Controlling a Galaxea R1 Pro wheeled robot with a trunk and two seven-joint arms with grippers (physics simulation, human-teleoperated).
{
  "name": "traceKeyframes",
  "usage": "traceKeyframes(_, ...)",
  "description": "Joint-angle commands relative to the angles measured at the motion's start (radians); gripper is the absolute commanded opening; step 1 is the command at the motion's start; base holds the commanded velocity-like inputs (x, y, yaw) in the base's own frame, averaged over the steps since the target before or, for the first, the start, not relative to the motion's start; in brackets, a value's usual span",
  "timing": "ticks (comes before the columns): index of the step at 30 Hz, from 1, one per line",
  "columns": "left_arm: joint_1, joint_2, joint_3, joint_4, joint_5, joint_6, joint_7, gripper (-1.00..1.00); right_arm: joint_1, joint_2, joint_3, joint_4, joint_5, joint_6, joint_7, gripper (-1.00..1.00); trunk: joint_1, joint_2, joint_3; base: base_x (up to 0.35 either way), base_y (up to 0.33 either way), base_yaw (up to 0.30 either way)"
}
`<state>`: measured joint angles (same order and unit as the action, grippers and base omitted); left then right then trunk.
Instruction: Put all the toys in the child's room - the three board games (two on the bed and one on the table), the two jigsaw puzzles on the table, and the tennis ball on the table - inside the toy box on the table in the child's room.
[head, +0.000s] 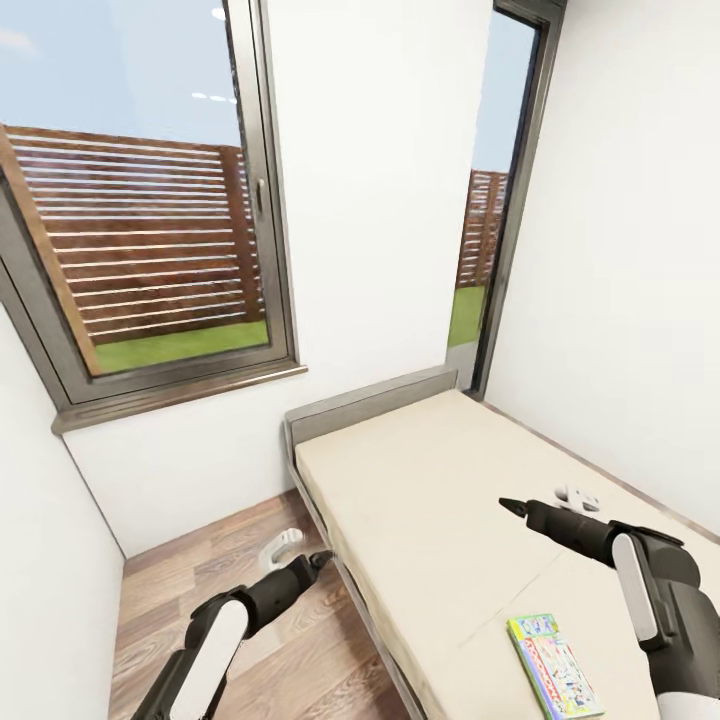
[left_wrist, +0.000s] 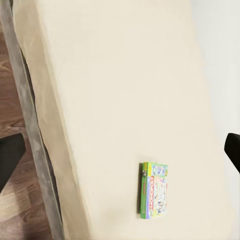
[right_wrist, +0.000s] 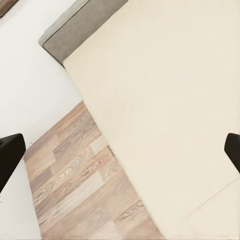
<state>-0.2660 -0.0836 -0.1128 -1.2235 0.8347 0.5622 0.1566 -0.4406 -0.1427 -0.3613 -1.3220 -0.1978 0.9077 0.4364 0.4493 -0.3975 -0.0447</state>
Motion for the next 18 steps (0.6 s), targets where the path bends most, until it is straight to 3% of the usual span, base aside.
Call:
traceKeyframes(1,-0.008,-0.001,0.013,0.016,0.014,0.003,0.01,1.0,-0.008,-0.001,-0.002,0.001,0.005,0.029,-0.001,1.0,0.001,-0.002,-0.002,0.0,0.0,-0.002)
traceKeyframes(5,-0.02,0.0,0.036,0.053,0.02,0.003,0.019,1.0,-0.027,-0.003,-0.002,0.014,0.019,0.072,-0.019,1.0,0.001,-0.002,-0.002,0.0,0.0,-0.001)
traceKeyframes(11,-0.06,0.001,0.068,0.143,0.025,0.004,0.081,1.0,-0.11,-0.01,-0.005,0.12,0.036,0.119,-0.081,1.0,0.001,-0.002,-0.002,0.0,0.0,-0.006)
traceKeyframes(13,-0.093,0.001,0.075,0.195,0.024,0.004,0.157,1.0,-0.178,-0.034,-0.006,0.238,0.042,0.132,-0.109,1.0,0.001,-0.002,-0.001,0.0,0.0,-0.065)
traceKeyframes(16,-0.1,0.001,0.077,0.206,0.025,0.004,0.185,1.0,-0.196,-0.045,-0.006,0.275,0.043,0.134,-0.115,1.0,0.001,-0.002,0.001,0.0,0.0,-0.087)
traceKeyframes(18,-0.111,0.001,0.078,0.221,0.026,0.003,0.239,1.0,-0.221,-0.068,-0.006,0.335,0.042,0.13,-0.123,1.0,0.001,-0.002,0.003,0.0,0.0,-0.114)
